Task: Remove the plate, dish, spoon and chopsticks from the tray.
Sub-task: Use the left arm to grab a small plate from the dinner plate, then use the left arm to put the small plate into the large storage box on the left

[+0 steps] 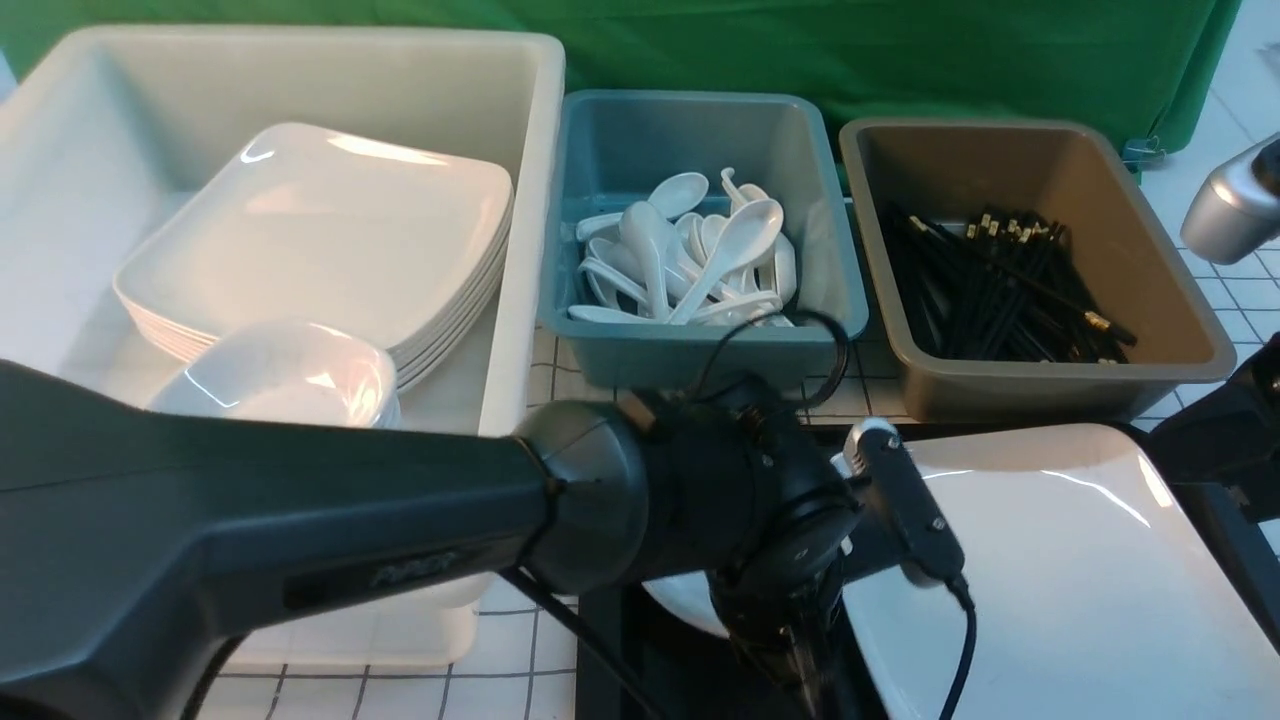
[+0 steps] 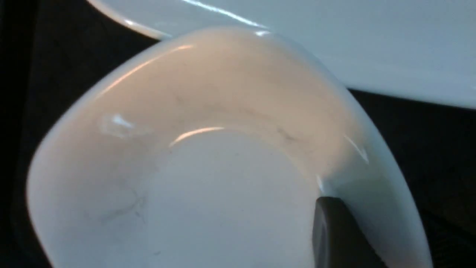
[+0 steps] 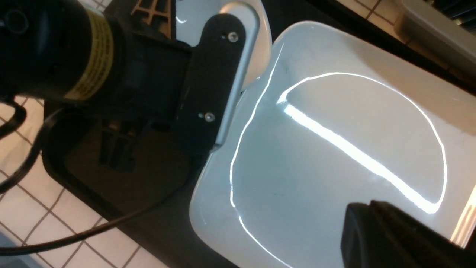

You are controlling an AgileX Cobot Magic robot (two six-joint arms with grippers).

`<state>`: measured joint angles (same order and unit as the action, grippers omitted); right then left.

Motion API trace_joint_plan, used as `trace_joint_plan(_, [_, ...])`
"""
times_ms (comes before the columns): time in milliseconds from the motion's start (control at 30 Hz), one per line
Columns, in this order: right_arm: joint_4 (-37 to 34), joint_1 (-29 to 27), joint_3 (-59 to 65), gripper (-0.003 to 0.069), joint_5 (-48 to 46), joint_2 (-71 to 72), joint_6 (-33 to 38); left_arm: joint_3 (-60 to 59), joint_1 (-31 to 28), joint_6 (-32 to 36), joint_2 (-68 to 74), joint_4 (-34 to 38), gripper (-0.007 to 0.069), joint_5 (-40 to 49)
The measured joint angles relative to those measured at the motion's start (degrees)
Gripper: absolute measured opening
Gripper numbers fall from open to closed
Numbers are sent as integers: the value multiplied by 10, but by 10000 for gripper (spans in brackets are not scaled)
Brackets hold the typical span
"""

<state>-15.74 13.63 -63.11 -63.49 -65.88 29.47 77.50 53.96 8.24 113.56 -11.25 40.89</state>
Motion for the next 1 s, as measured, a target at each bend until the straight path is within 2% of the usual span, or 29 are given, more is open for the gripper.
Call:
trace_joint_plan(200, [-15, 0, -14, 7, -8, 0, 5, 85, -1, -14, -9, 10, 21, 108])
trace_joint_plan(467, [-47, 8, -117, 7, -55, 4, 5, 196, -22, -14, -82, 21, 10, 189])
trace_joint_plan(567, [-87, 24, -147, 7, -56, 8, 5, 229, -65, -14, -134, 20, 9, 217])
trace_joint_plan(700, [-135, 79, -166, 7, -33, 6, 5, 232, -160, -17, -219, 18, 9, 256])
trace_joint_plan(867, [-142, 180, -167, 7, 34, -26, 6, 199, -270, -23, -287, 18, 9, 285])
trace_joint_plan(1000, [-145, 257, -175, 7, 92, -87, 6, 123, -335, -24, -310, 21, 9, 291])
